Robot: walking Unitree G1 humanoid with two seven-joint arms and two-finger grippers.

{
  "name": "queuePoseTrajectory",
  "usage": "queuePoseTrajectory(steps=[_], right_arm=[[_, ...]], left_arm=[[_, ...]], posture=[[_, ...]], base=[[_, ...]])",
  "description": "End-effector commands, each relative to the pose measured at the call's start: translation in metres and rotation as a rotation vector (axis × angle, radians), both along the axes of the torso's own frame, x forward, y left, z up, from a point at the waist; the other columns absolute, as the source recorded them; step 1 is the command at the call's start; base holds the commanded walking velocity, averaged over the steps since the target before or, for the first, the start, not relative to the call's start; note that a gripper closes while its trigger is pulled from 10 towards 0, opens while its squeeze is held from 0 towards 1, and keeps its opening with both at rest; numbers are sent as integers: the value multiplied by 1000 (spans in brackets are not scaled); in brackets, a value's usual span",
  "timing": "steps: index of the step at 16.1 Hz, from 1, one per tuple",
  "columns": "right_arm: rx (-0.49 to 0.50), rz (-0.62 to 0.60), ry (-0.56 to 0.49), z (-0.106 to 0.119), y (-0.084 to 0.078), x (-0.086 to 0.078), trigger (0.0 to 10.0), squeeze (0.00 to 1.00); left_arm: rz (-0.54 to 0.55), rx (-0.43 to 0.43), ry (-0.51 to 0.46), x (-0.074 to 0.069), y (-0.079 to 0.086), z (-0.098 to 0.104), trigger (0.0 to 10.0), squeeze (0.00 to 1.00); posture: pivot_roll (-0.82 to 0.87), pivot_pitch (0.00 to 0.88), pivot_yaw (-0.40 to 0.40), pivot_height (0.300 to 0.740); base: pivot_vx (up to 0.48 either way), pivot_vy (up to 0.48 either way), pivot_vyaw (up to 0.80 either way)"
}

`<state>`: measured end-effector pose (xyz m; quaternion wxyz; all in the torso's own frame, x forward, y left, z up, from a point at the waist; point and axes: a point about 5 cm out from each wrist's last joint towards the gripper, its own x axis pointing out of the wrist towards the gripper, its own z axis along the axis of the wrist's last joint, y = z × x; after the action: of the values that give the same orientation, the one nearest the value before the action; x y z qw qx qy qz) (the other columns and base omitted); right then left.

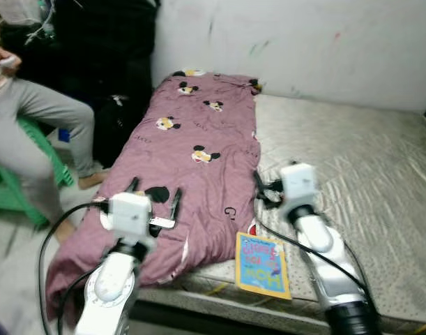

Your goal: Clean up the room

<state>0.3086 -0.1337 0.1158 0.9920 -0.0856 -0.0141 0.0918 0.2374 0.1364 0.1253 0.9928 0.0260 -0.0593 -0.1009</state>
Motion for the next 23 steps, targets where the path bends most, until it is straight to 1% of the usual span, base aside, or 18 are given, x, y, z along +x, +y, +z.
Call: queuePoseTrajectory(steps=[1, 4, 6, 15, 16, 17, 20, 23], right_arm=[[6, 9, -15, 4, 4, 2, 10000, 0], [15, 9, -9, 4, 4, 2, 10000, 0], [17, 10, -10, 4, 3, 2, 10000, 0], [1, 16, -7, 2, 4, 2, 10000, 0], [-1, 16, -8, 2, 4, 2, 10000, 0], [-1, 16, -8, 2, 4, 2, 10000, 0], [-2, 19, -10, 3, 4, 2, 10000, 0], [-1, 19, -10, 3, 4, 3, 10000, 0]], left_arm=[[8, 6, 3, 2, 2, 1, 10000, 0], [8, 9, 3, 2, 2, 1, 10000, 0], [7, 6, 3, 2, 1, 1, 10000, 0], [4, 5, 6, 1, 1, -1, 10000, 0], [0, -42, 8, 1, 0, 0, 10000, 0], [-21, -30, -3, 1, -1, 1, 10000, 0], [-41, -7, -23, 0, -2, 3, 10000, 0], [-54, -14, -25, -1, -3, 3, 10000, 0]], posture=[[-36, 0, -85, 740], [-36, 0, -85, 740], [-38, 0, -84, 740], [-39, 0, -86, 740], [-39, 0, -86, 740], [-40, 0, -85, 740], [-39, 0, -87, 740], [-37, 0, -88, 740]], base=[[0, -274, 0], [0, -271, 0], [0, -268, -688], [0, -258, 0], [0, 0, 0], [0, 0, 0], [0, 0, 0], [291, 0, 0]])
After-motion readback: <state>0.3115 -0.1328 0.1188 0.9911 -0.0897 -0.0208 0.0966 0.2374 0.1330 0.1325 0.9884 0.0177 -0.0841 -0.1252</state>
